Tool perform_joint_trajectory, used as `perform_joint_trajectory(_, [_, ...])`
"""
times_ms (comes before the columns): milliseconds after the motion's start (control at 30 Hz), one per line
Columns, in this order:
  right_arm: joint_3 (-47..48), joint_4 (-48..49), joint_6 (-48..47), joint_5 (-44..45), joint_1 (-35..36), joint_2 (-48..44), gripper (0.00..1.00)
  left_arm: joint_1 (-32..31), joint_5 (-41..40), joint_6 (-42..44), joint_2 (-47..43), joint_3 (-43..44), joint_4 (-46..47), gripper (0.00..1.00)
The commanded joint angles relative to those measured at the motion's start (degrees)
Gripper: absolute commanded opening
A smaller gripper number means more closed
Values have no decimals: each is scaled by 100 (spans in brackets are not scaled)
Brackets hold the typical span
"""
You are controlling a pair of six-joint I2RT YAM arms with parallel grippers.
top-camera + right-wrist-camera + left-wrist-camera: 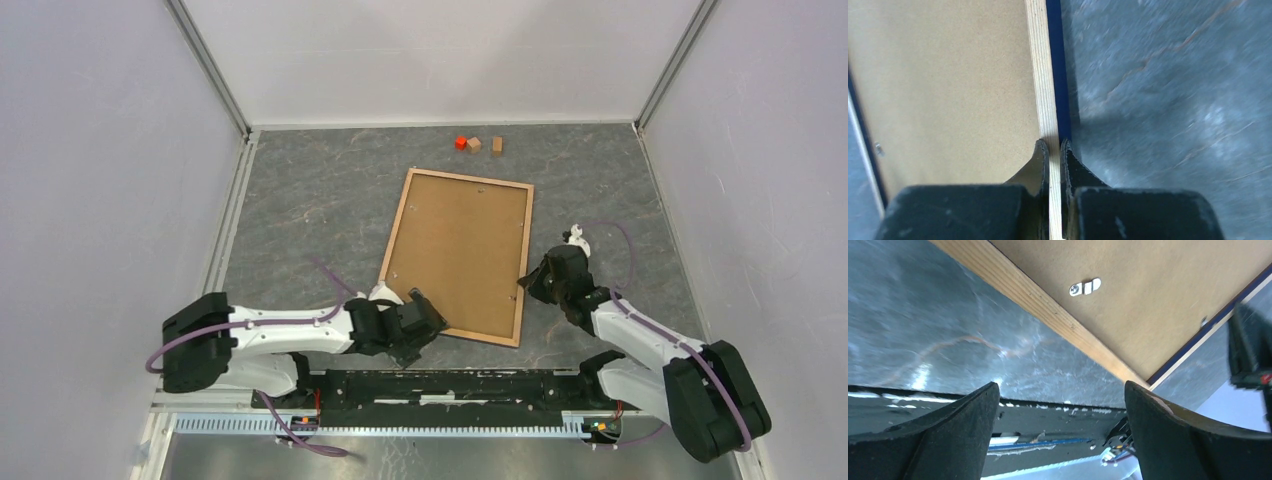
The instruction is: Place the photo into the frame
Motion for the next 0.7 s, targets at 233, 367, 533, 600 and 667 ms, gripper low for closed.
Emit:
perform_joint_trajectory(233, [-409, -29, 2857, 604, 1199, -285, 0, 1309, -220, 307, -866, -438, 71, 78])
perform_joint_trajectory(367, [-290, -10, 3202, 809, 1573, -111, 0, 1374, 108, 510, -433, -136, -129, 73])
perform_joint_trajectory(533, [-2, -114, 3355, 1168, 1921, -76, 3, 1423, 385, 163, -210, -539, 474, 73])
perform_joint_trajectory(600, [163, -224, 3132, 1210, 2012, -67, 19, 1616, 451, 419, 1, -510, 614, 70])
perform_joint_trajectory(667, [242, -345, 2736, 1343, 2033, -165, 38, 1836, 504, 761, 210, -419, 601, 65])
